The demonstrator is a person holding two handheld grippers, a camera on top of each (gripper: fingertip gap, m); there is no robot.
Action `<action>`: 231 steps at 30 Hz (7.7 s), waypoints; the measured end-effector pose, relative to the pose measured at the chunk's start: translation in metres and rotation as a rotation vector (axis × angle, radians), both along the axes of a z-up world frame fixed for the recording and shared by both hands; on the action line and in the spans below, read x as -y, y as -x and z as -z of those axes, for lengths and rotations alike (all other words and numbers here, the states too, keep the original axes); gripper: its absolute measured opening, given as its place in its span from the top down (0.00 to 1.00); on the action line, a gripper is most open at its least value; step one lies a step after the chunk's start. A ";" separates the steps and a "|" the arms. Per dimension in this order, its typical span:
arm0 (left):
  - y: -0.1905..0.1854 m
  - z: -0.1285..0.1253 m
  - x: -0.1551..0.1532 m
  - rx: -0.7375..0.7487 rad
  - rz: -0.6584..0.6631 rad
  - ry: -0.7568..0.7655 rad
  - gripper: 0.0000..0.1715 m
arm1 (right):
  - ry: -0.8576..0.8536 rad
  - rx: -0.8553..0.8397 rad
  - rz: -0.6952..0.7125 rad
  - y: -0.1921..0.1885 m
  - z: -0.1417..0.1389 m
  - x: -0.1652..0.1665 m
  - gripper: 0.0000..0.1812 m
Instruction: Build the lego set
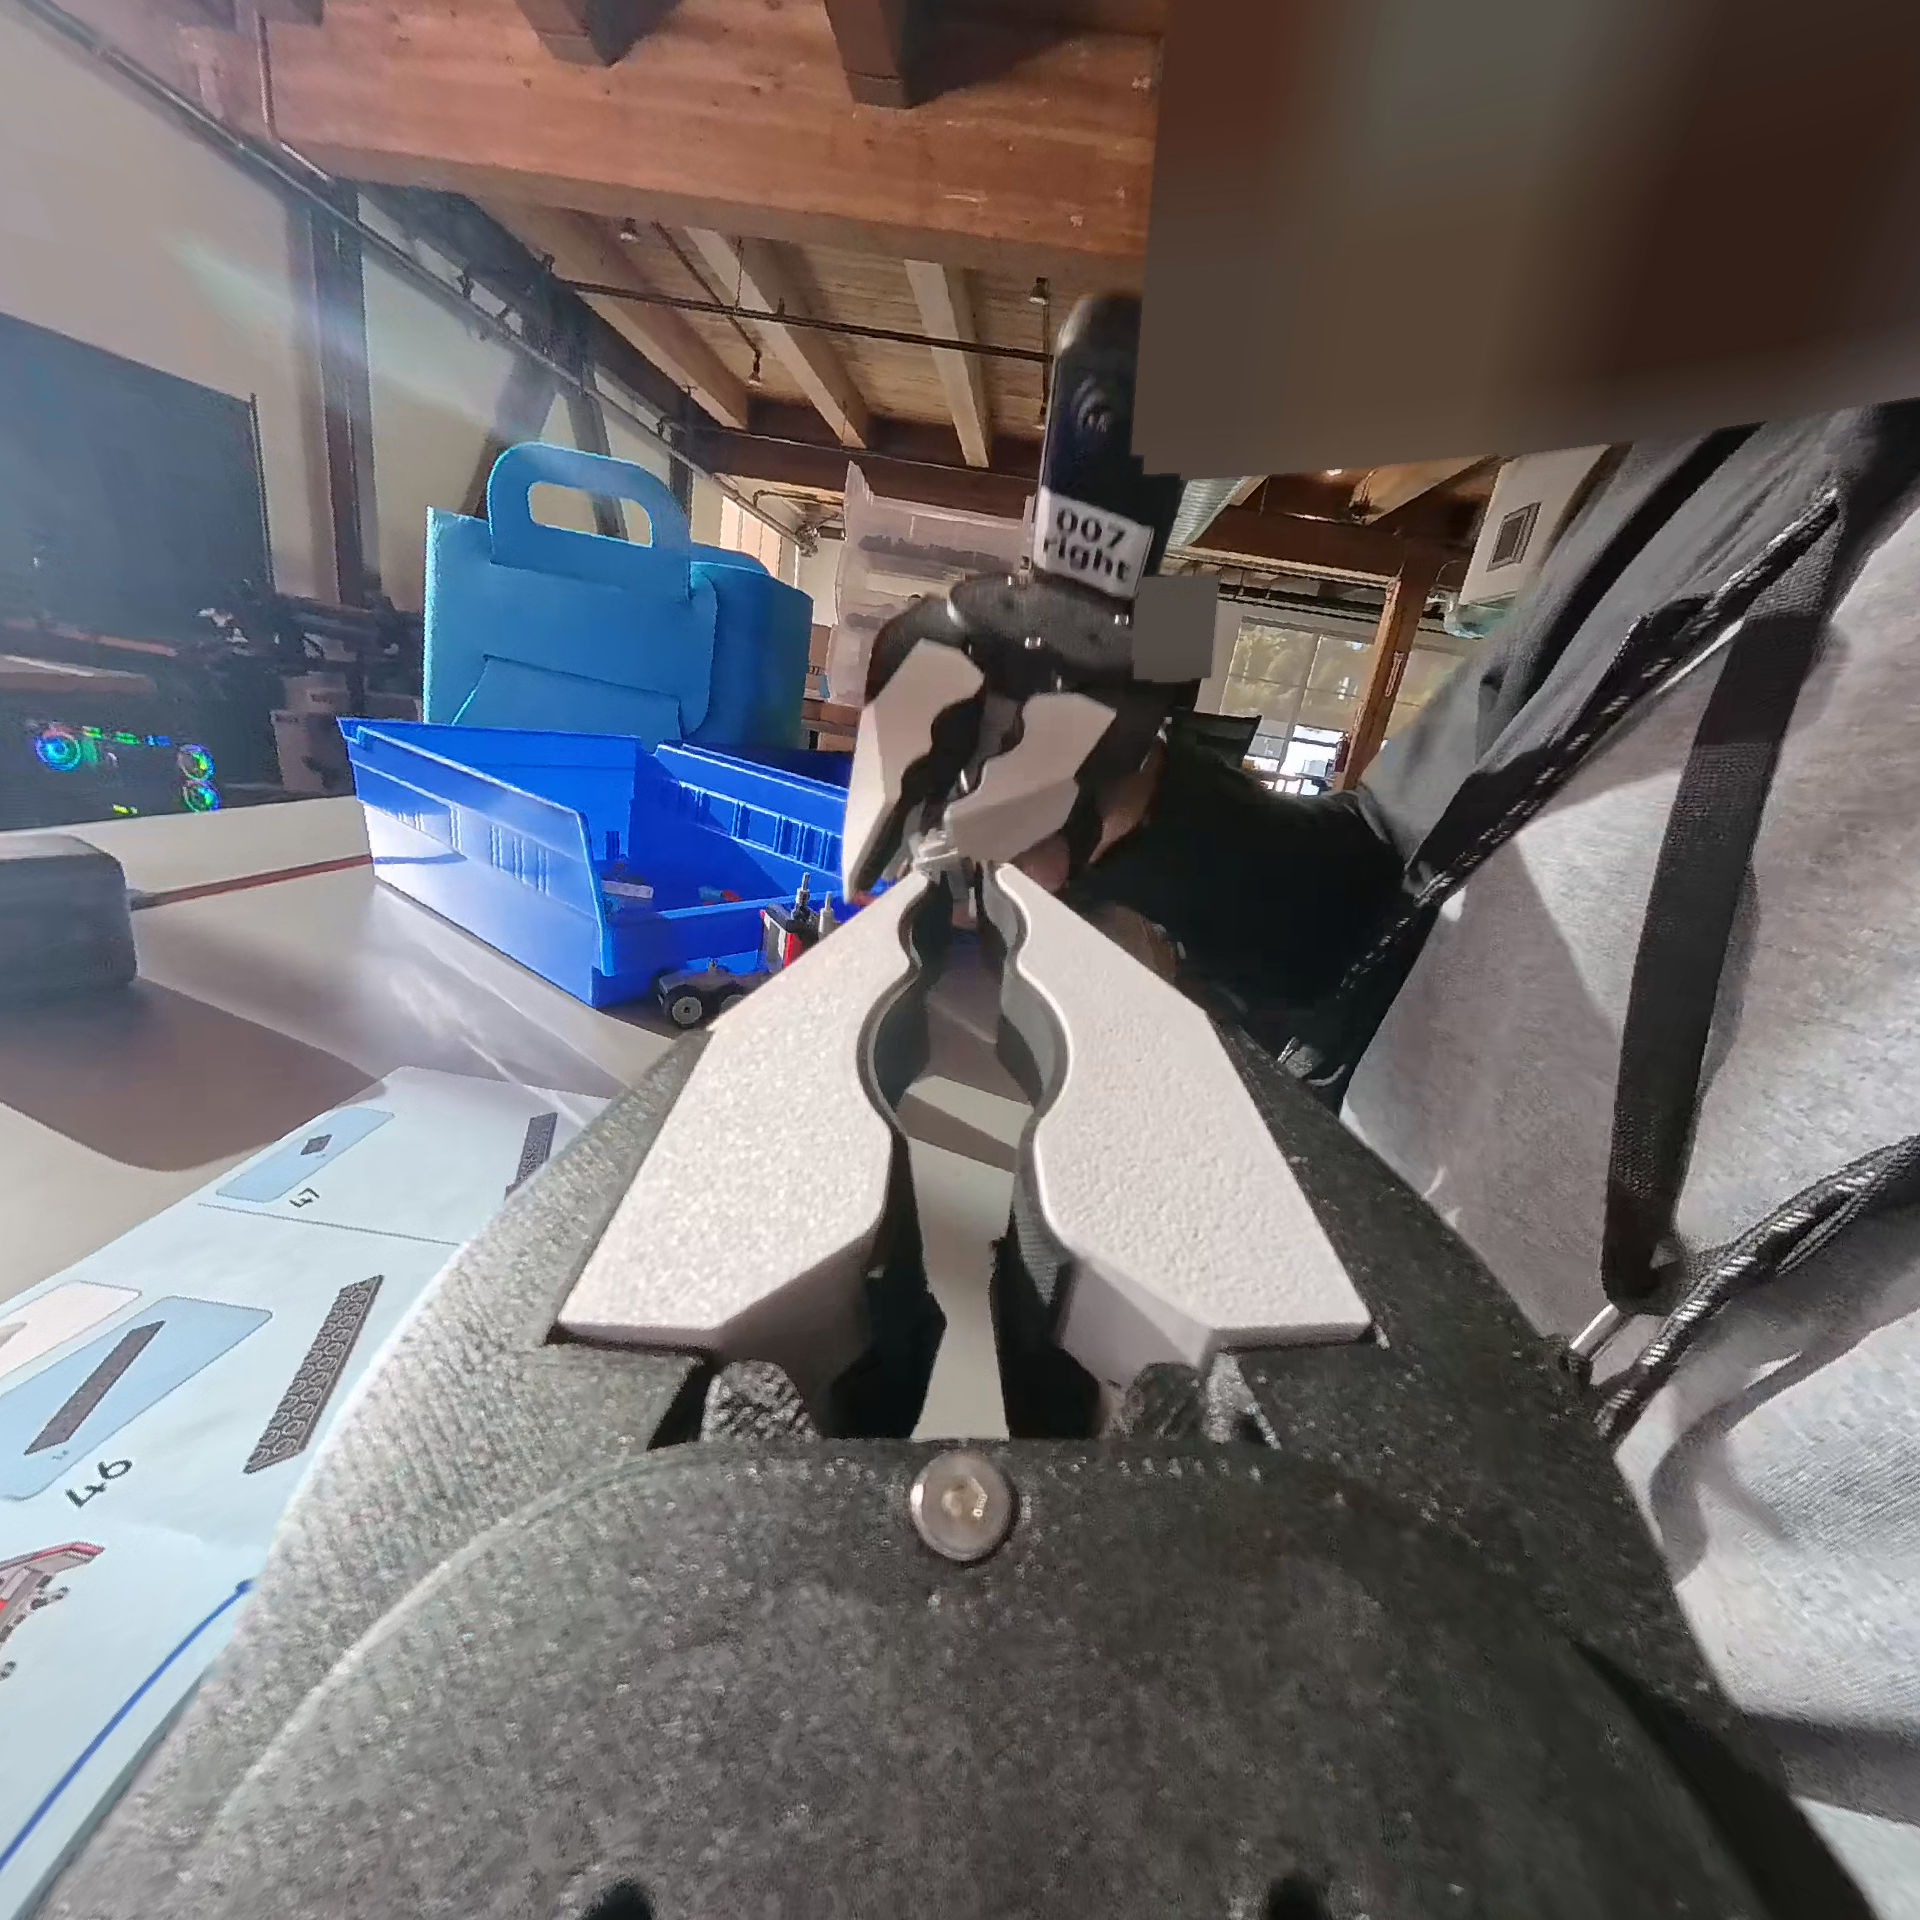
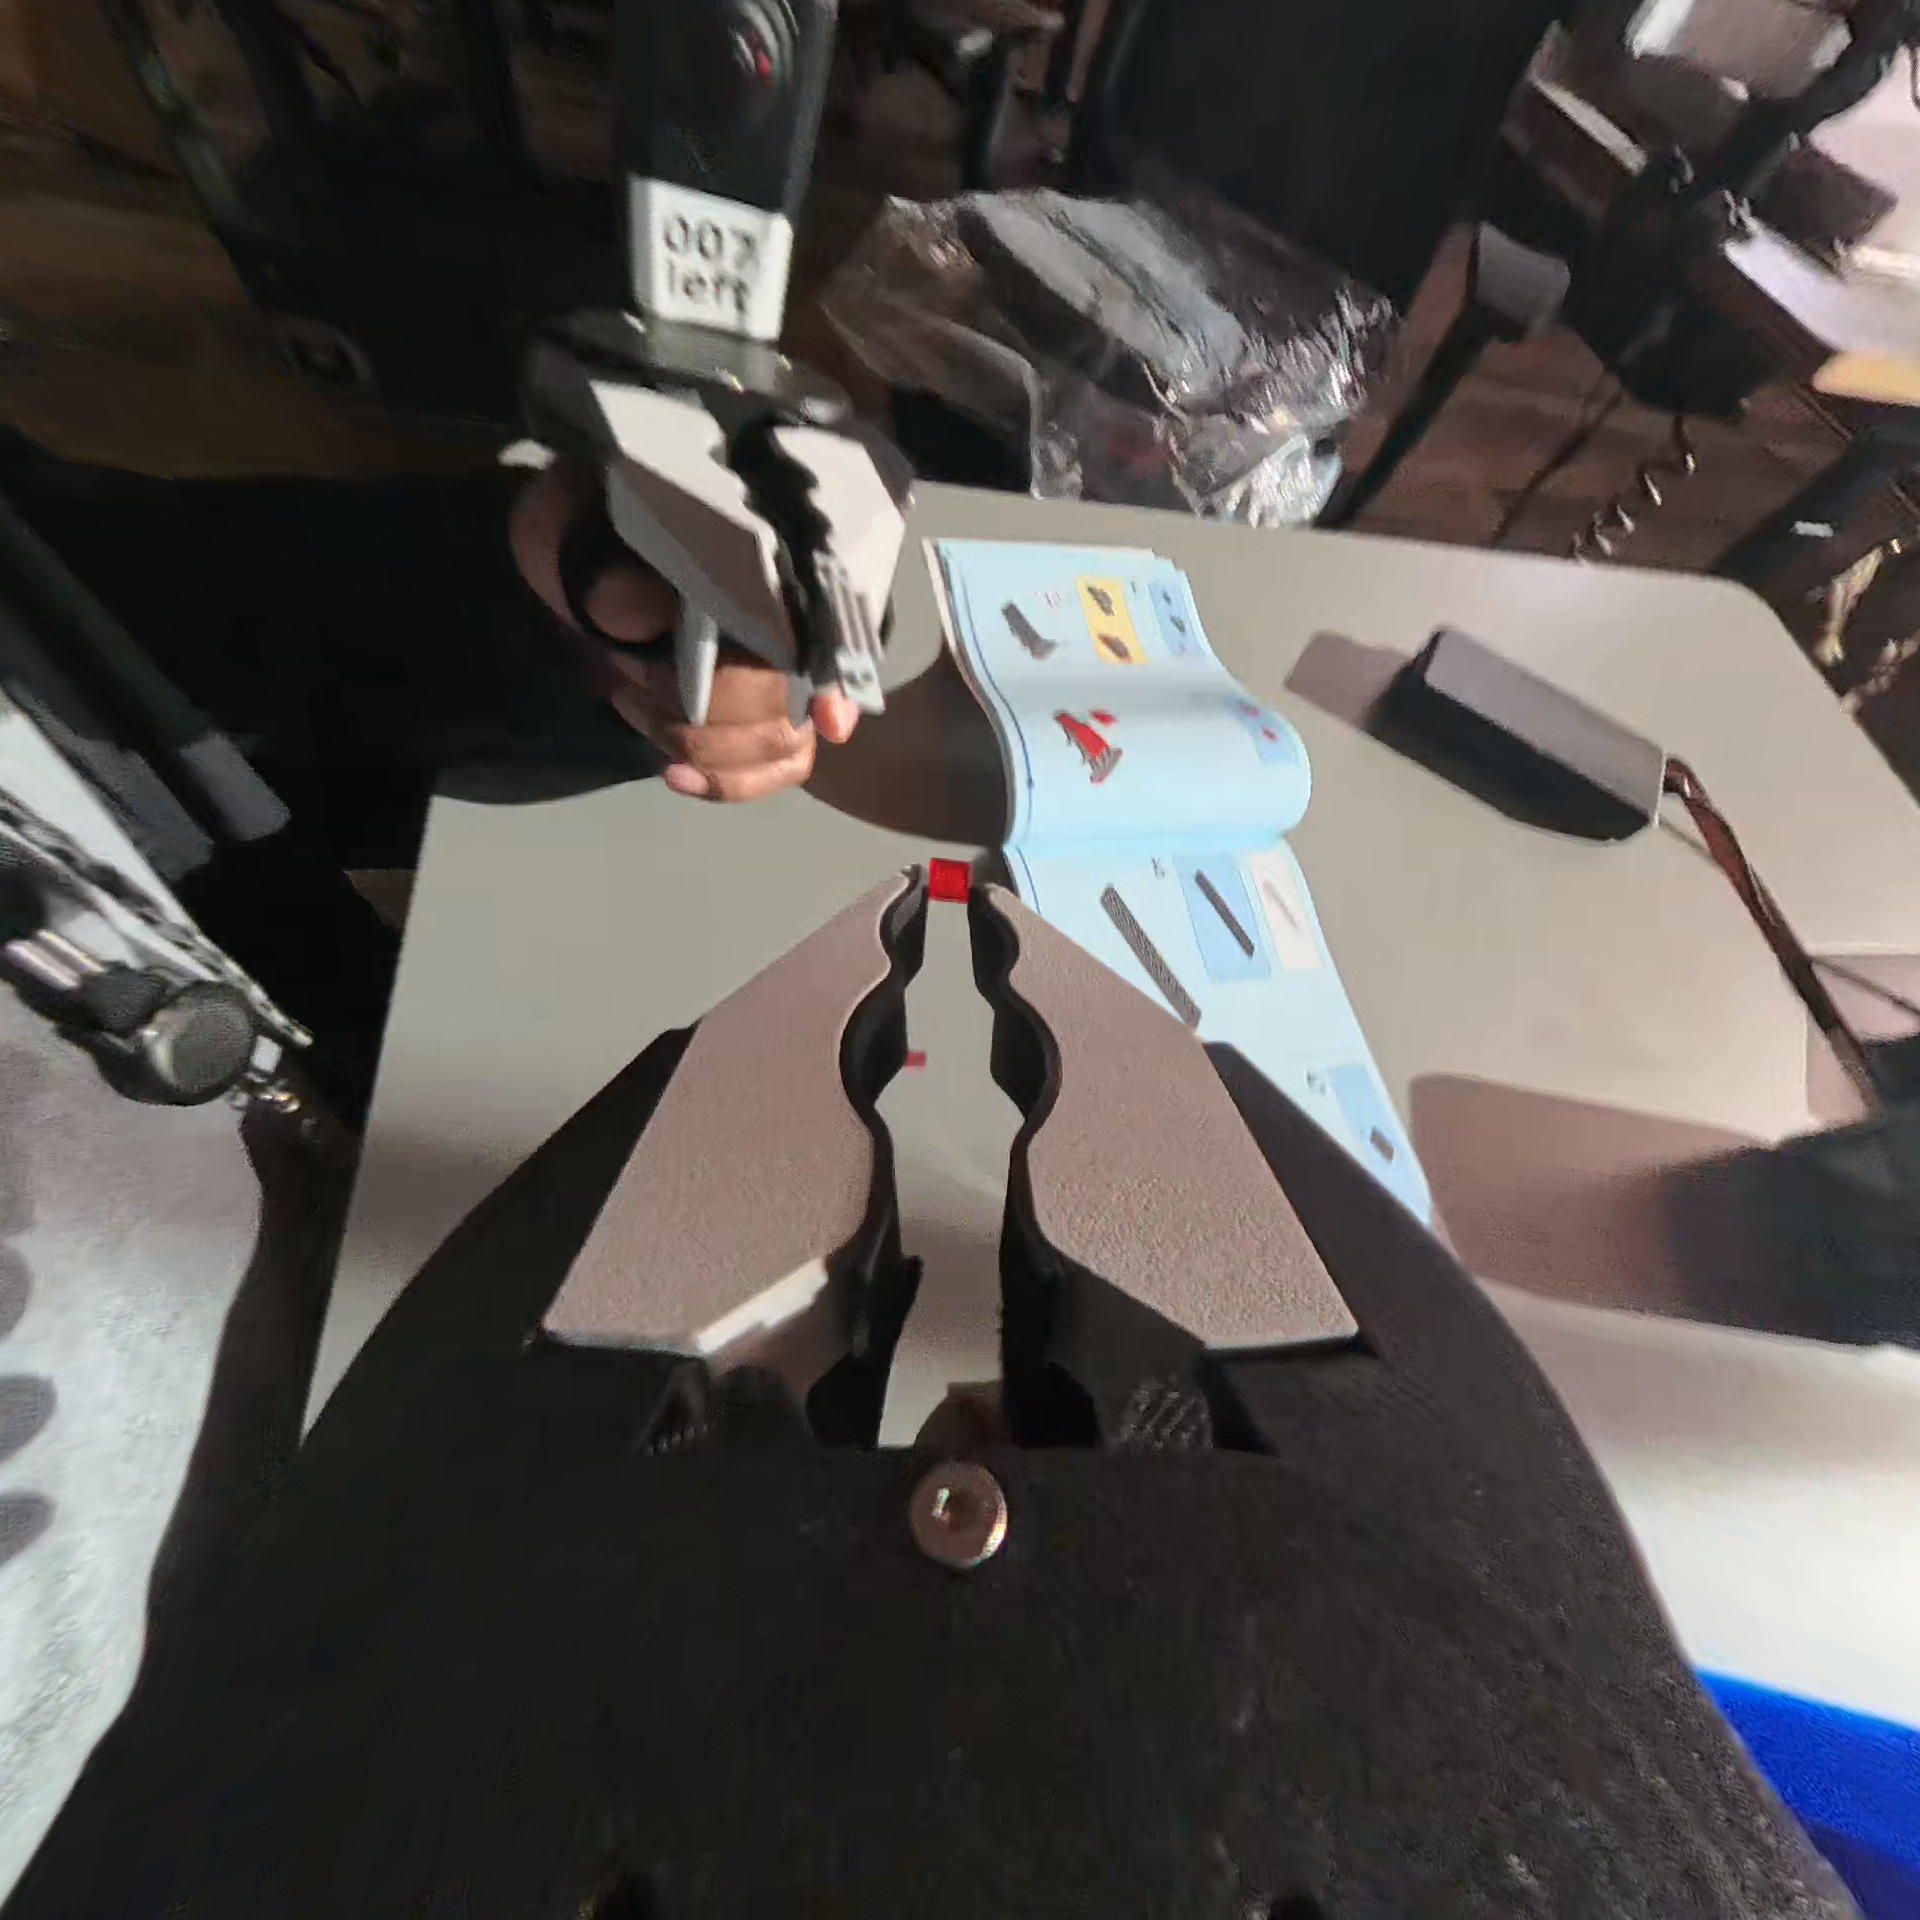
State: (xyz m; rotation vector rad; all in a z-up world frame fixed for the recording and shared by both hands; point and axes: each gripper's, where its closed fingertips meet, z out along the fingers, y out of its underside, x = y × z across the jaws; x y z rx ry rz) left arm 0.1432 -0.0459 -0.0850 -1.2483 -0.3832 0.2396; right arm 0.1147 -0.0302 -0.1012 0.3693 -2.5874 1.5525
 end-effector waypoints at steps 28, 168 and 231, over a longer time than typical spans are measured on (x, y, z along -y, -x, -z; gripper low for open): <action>-0.015 -0.013 -0.001 -0.166 -0.031 0.020 0.97 | -0.035 -0.035 -0.254 -0.038 -0.037 0.020 0.95; 0.033 0.017 0.018 0.317 -0.046 -0.128 0.97 | 0.197 -0.791 -0.184 0.018 -0.012 0.029 0.99; 0.004 0.032 -0.008 -0.069 -0.100 0.289 0.97 | -0.032 -0.024 -0.115 -0.022 -0.003 0.009 0.95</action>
